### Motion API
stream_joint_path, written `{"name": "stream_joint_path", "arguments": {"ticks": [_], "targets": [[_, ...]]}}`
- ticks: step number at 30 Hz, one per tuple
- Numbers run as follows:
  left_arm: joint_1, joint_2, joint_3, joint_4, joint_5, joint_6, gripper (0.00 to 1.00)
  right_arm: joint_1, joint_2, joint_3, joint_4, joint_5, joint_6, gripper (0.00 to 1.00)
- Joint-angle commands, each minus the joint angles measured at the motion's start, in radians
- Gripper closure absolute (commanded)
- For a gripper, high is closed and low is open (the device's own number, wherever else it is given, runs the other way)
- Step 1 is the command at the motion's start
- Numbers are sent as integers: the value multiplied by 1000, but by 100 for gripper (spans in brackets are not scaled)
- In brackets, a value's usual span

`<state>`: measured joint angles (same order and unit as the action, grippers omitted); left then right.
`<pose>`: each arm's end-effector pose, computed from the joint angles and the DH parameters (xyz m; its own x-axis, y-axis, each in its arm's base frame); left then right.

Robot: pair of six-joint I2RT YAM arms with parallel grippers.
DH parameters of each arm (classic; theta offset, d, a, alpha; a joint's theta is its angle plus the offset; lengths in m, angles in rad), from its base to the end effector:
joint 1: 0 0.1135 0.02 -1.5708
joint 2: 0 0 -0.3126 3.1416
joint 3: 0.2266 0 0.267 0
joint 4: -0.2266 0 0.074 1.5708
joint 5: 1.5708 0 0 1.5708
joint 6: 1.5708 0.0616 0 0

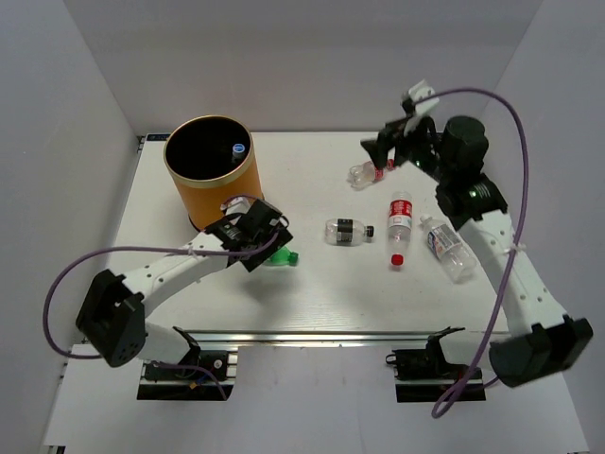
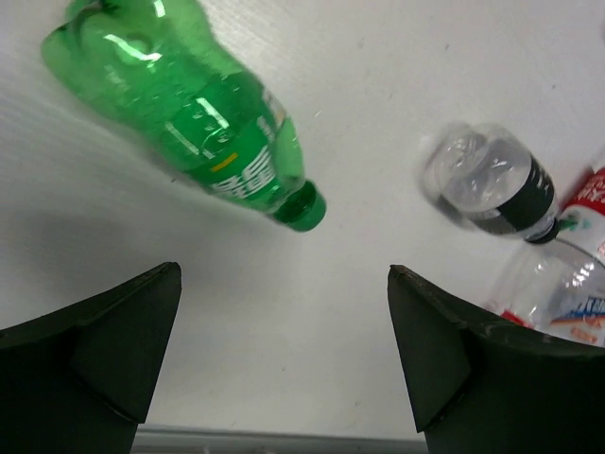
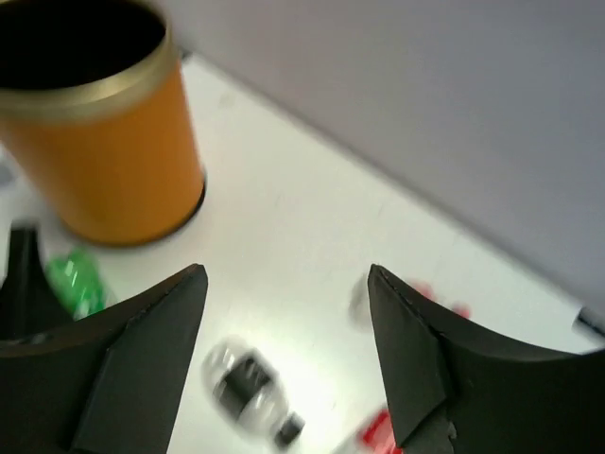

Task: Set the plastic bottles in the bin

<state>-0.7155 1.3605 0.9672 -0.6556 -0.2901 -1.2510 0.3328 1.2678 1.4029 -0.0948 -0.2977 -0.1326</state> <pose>0.2262 -0.1732 0.2596 -0.7002 -0.5966 -0.3921 -0.4573 0.7966 -0.3953 0.2864 0.1181 0.5117 0.1157 -0.0937 -0.9889 -0.5791 0.8025 -0.1438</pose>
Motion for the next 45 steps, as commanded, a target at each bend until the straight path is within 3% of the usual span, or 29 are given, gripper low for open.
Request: {"name": "stream_joint_path", "arguments": {"ticks": [1, 7, 15, 24, 31, 35, 38, 39, 45], "targets": [[-48, 80, 105, -45, -182, -85, 0, -29, -88, -183, -158, -43, -22, 25], [-122, 259, 212, -111, -300, -114, 0, -104, -274, -387, -207, -84, -1, 24], [-154, 295, 203, -191, -383, -209, 0, -173, -305, -435, -244, -123, 4, 24], [-136, 376, 206, -245, -458, -219, 0, -207, -288, -433, -267, -176, 25, 24], [-125, 402, 137, -161, -469, -219, 0, -232, -340, -438, -333, -189, -21, 24], [-114, 457, 180, -163, -469, -185, 0, -239, -361, -450, -353, -195, -27, 24], [-114, 479, 189, -144, -451, -162, 17, -242, -364, -459, -358, -210, -24, 24], [-114, 479, 157, -127, -451, -162, 31, -244, -364, -461, -359, -216, -22, 26], [-134, 407, 50, 5, -416, -44, 74, -248, -370, -473, -359, -262, -29, 35]]}}
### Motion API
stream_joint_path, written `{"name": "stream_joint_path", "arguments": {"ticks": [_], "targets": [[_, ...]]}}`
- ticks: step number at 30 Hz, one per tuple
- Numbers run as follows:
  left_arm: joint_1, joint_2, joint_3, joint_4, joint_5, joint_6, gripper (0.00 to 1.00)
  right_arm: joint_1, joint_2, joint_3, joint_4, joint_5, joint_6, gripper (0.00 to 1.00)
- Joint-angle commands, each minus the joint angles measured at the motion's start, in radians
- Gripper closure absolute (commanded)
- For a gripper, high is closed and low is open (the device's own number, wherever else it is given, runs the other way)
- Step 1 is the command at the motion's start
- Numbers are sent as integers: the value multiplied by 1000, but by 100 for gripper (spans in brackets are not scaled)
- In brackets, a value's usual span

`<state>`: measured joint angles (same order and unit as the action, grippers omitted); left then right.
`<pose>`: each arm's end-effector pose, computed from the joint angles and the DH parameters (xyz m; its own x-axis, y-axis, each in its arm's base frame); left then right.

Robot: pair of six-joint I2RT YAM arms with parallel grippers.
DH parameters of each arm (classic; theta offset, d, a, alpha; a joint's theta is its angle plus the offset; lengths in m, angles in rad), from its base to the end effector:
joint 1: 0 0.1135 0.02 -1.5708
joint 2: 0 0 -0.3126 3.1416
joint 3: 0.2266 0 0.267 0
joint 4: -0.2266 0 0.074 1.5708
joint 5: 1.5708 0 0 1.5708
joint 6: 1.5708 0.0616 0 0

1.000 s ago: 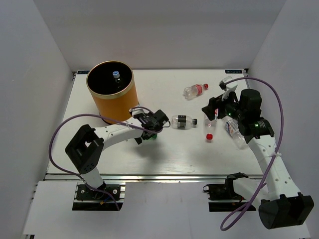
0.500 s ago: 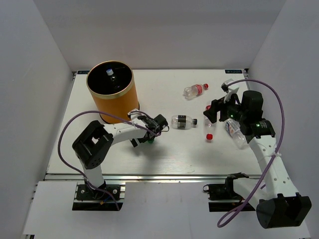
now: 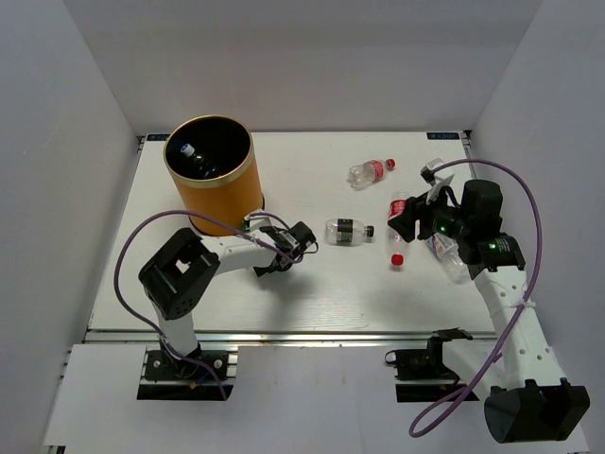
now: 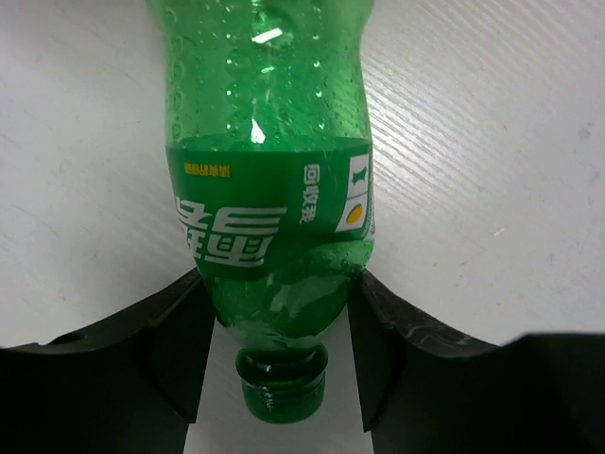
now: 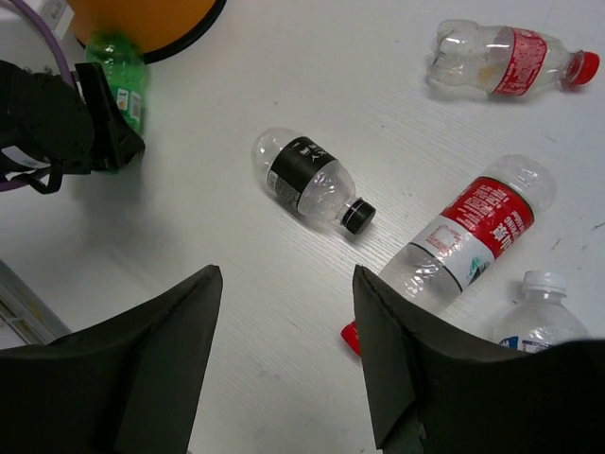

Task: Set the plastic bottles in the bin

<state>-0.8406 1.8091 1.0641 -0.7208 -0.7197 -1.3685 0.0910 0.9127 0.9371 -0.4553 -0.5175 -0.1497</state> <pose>0.2559 -0.2250 0.1653 -0.6370 -0.3929 -0.6632 -0.5465 0.8370 0.0290 0.1997 0.0488 0.3739 -0.3328 -0.1605 -0.9292 -0.5827 0.8097 0.0688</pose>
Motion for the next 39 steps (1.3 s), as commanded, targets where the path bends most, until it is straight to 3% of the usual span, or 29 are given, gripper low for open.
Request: {"name": "stream_joint_path", "arguments": {"ticks": [1, 4, 10, 15, 20, 24, 27, 34, 37, 39], "targets": [[-20, -42, -47, 86, 35, 144, 83, 9, -15, -17, 3, -50, -13, 37], [-54, -63, -23, 164, 84, 320, 100, -7, -20, -32, 9, -56, -13, 40], [-144, -166, 40, 323, 209, 597, 100, -11, -31, -55, 27, -62, -13, 43], [-178, -220, 204, 299, 186, 732, 100, -16, -40, -75, 35, -27, -16, 44], [-144, -257, 451, 215, 109, 815, 100, -20, -43, -92, 37, 14, -36, 48], [-45, -231, 734, 39, 36, 824, 100, -25, -40, -98, 35, 27, -47, 48], [49, -217, 828, -74, 9, 813, 100, -22, -32, -103, 41, 19, -51, 48], [276, -292, 815, -233, 11, 741, 100, -22, 6, -100, 43, -3, -76, 48], [339, -315, 742, -243, 68, 741, 100, -19, 43, -74, 23, -10, -117, 39], [391, -315, 692, -220, 100, 741, 100, -13, 101, -55, -20, -42, -181, 23]]}}
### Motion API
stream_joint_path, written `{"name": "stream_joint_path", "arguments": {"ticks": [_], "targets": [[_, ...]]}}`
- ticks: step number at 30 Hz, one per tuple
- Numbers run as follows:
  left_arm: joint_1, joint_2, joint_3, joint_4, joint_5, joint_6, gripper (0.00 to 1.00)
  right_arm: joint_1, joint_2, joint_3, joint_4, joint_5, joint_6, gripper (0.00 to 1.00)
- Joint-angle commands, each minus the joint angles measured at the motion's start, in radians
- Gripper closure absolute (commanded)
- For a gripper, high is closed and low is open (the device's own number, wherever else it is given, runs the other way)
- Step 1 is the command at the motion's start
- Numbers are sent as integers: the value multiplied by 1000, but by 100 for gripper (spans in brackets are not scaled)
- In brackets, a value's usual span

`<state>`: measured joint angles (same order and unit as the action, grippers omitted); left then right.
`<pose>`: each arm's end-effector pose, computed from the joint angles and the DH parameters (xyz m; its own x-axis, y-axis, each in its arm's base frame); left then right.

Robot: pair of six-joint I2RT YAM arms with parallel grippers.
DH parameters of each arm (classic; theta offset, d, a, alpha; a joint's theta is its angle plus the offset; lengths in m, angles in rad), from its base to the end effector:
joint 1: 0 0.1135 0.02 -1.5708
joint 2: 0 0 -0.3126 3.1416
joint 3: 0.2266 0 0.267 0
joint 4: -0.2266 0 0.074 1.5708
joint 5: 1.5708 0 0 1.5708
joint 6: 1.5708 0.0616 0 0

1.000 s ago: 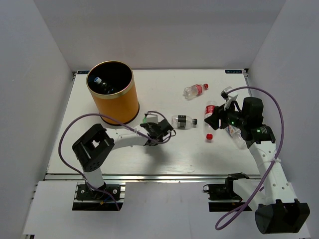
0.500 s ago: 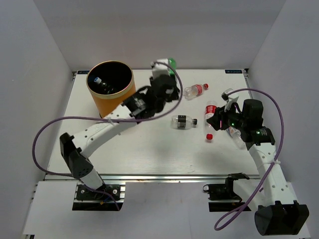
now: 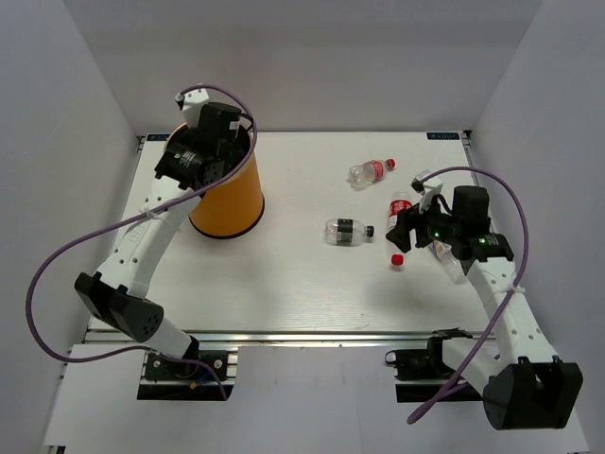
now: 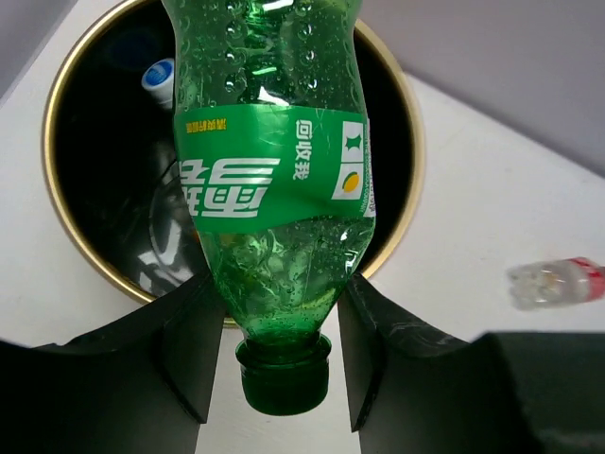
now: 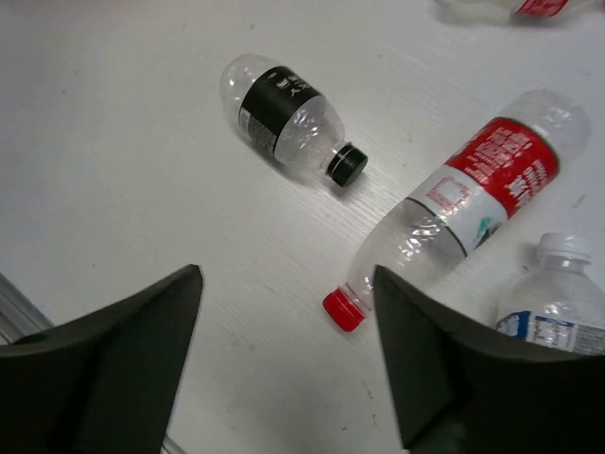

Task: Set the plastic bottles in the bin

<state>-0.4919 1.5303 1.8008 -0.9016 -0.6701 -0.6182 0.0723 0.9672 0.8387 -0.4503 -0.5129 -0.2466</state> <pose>0.3184 -0.1272 0.4810 -0.3822 -0.3105 -0.8703 -0.3599 0.9175 -0.1693 0.2124 0.0457 0.3272 -0.4137 -0.2432 -0.8773 -0.5915 0.8043 0.0560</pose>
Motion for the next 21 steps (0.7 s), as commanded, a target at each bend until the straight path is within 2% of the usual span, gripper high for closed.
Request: {"name": "stream_joint_path", "arguments": {"ticks": [1, 2, 3, 4, 6, 7, 8, 10, 11, 14, 17, 18, 21], "targets": [[56, -36, -61, -22, 72, -9, 94, 6, 62, 80, -39, -55, -104, 17], [84, -36, -75, -7, 82, 4, 88, 4, 99, 95, -83, -65, -171, 10], [98, -36, -75, -7, 93, 5, 78, 7, 137, 114, -93, -84, -193, 10], [110, -18, -75, -6, 107, 5, 55, 9, 163, 134, -100, -85, -229, 10], [133, 22, -37, -16, 121, 15, 34, 11, 195, 149, -97, -84, -275, 10], [133, 34, -20, -16, 121, 15, 19, 15, 218, 157, -88, -84, -305, 10], [142, 45, 18, -28, 136, 37, 11, 15, 228, 175, -85, -96, -321, 10], [142, 56, 69, -28, 148, 57, 6, 33, 277, 198, -90, -116, -399, 10], [142, 56, 84, -40, 149, 78, 0, 40, 289, 207, -105, -130, -419, 10], [132, 42, 121, -51, 213, 138, 0, 81, 372, 258, -139, -134, -513, 10], [131, 7, 88, -26, 383, 202, 0, 135, 473, 304, -155, -130, -594, 10], [121, -18, 74, -26, 490, 237, 0, 168, 496, 333, -175, -130, -623, 10], [121, -65, -48, -17, 701, 285, 0, 213, 597, 382, -209, -119, -674, 10]]}}
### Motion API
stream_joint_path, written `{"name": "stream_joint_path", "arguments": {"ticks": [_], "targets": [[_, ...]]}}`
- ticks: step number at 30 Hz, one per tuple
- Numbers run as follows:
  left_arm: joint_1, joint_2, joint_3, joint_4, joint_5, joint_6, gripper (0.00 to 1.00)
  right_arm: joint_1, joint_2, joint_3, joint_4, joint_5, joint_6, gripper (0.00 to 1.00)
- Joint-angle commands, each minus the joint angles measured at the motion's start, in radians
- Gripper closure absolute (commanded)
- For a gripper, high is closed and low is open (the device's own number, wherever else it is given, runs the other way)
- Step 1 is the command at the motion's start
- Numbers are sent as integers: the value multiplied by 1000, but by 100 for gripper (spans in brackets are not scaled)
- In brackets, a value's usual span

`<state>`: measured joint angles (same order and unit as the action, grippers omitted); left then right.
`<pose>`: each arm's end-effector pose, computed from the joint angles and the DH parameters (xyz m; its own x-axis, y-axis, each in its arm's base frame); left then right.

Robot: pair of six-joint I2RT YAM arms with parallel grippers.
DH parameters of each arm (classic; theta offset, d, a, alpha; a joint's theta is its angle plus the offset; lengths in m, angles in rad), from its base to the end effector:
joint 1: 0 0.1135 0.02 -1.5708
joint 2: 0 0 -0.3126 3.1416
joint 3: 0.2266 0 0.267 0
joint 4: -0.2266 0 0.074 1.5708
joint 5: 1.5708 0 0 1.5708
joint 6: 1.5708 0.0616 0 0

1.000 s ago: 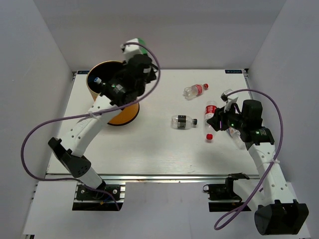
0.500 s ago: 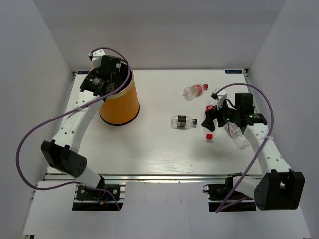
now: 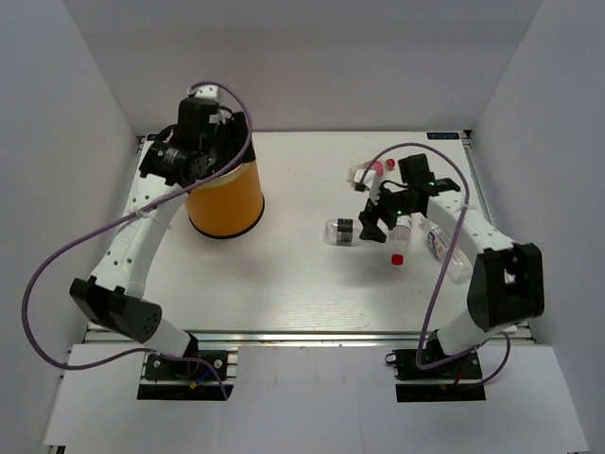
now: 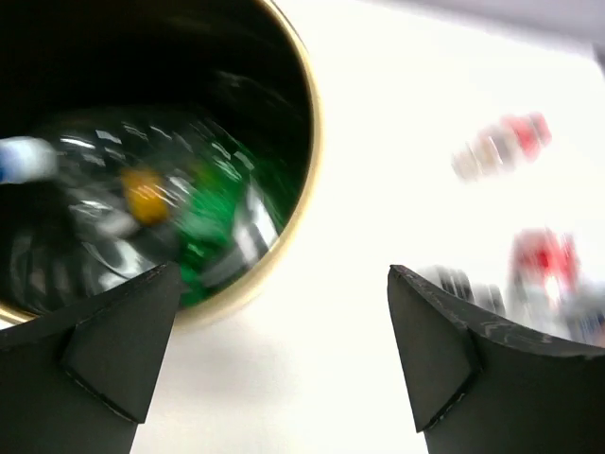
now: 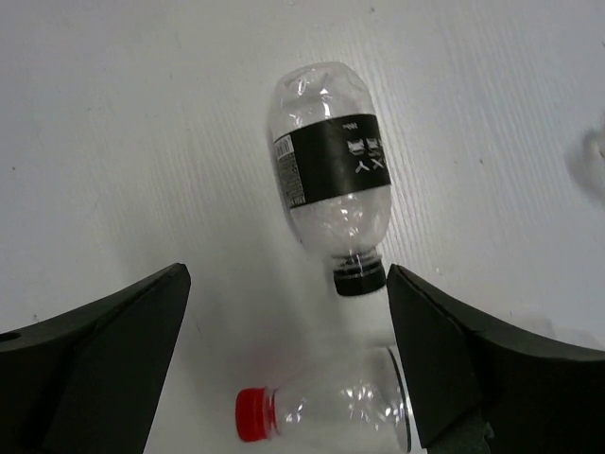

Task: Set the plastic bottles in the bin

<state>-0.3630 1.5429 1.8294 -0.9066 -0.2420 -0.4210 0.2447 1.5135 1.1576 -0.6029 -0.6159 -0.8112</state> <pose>0.3350 -0.1115 0.4793 -0.5622 -0.2109 -0.7997 -0.0738 0.9759 -0.2055 0.3196 0.1165 0.2894 -0.1700 -0.6525 -0.7385 -0.9337 0.3462 -0.0910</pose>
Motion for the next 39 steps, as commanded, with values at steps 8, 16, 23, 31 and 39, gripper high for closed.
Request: {"name": "stream_joint_path", "arguments": {"ticks": [8, 16, 23, 31, 39], "targets": [[-17, -412, -462, 87, 480, 97, 0, 131, 237, 128, -18, 74, -132, 10], [-17, -585, -628, 87, 491, 56, 0, 194, 390, 146, 77, 221, -134, 10], [-17, -681, -786, 164, 501, -48, 0, 226, 458, 151, 101, 222, -123, 16], [-17, -715, -938, 224, 579, -78, 0, 225, 371, 235, 22, 108, -75, 90], [-27, -672, -1125, 267, 649, -44, 0, 281, 316, 945, -158, -70, 124, 90]]}}
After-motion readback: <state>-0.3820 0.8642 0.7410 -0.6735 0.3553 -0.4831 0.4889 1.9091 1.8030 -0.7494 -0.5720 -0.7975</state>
